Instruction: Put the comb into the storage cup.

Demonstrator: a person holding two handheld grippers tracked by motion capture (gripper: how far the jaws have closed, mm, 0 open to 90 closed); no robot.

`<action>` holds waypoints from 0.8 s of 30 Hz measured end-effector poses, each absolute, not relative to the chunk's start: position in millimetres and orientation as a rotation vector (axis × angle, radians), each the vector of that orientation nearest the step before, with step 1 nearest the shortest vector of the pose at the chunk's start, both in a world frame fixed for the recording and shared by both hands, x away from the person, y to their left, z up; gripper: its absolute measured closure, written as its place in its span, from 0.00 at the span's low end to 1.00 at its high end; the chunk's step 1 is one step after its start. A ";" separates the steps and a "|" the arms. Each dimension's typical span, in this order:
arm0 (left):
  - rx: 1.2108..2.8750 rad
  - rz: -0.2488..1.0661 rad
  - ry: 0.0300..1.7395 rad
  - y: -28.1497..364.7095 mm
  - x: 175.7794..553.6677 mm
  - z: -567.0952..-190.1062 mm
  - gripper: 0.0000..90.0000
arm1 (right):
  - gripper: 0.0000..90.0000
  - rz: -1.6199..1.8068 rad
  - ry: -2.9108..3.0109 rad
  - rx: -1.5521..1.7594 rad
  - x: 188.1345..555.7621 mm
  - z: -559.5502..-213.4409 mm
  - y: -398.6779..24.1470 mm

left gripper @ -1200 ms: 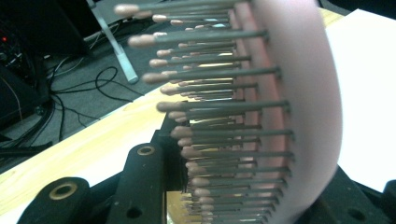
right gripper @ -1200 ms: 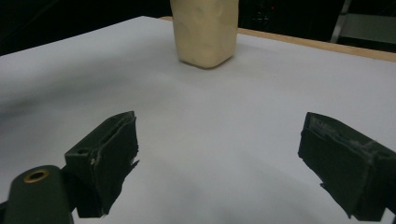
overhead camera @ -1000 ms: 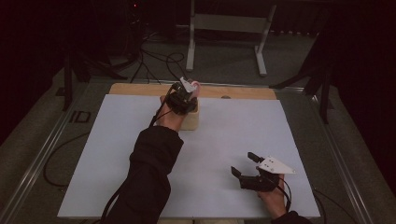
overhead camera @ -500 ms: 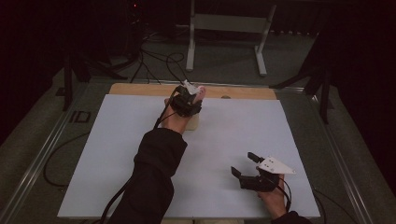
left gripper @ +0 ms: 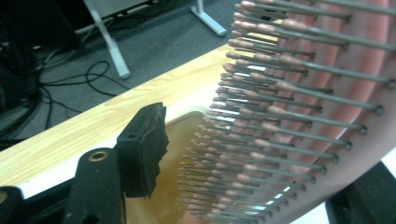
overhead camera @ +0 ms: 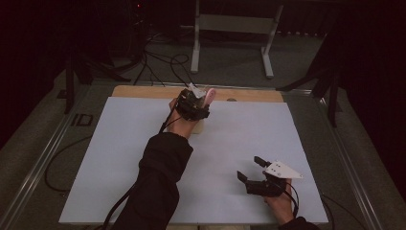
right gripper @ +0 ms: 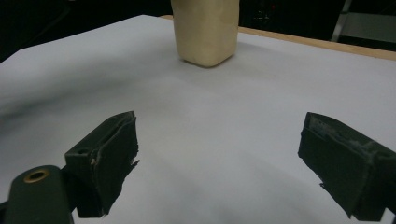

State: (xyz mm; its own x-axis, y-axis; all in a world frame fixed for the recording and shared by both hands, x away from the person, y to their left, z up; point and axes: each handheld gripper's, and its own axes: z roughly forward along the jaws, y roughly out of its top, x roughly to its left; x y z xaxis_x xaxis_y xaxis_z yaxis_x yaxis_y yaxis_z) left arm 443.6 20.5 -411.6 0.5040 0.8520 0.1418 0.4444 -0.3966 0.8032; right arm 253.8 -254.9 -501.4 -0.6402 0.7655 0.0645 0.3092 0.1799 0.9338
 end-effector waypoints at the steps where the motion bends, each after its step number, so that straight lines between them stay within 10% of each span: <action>1: 2.019 0.737 1.068 20.6 443.2 -411.9 0.39 | 0.13 1.457 2.042 1.009 253.8 -501.3 -254.9; 24: 1.945 0.719 1.119 35.0 434.4 -423.1 0.22 | 0.13 1.452 2.047 1.007 253.4 -501.8 -252.9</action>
State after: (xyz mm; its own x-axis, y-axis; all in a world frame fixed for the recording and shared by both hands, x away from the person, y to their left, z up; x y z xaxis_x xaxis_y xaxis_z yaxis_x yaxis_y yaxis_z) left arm 434.4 35.0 -423.1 0.4561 0.8849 0.0943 0.4535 -0.3223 0.8309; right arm 253.4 -252.9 -501.8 -0.6416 0.7646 0.0607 0.3100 0.1862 0.9323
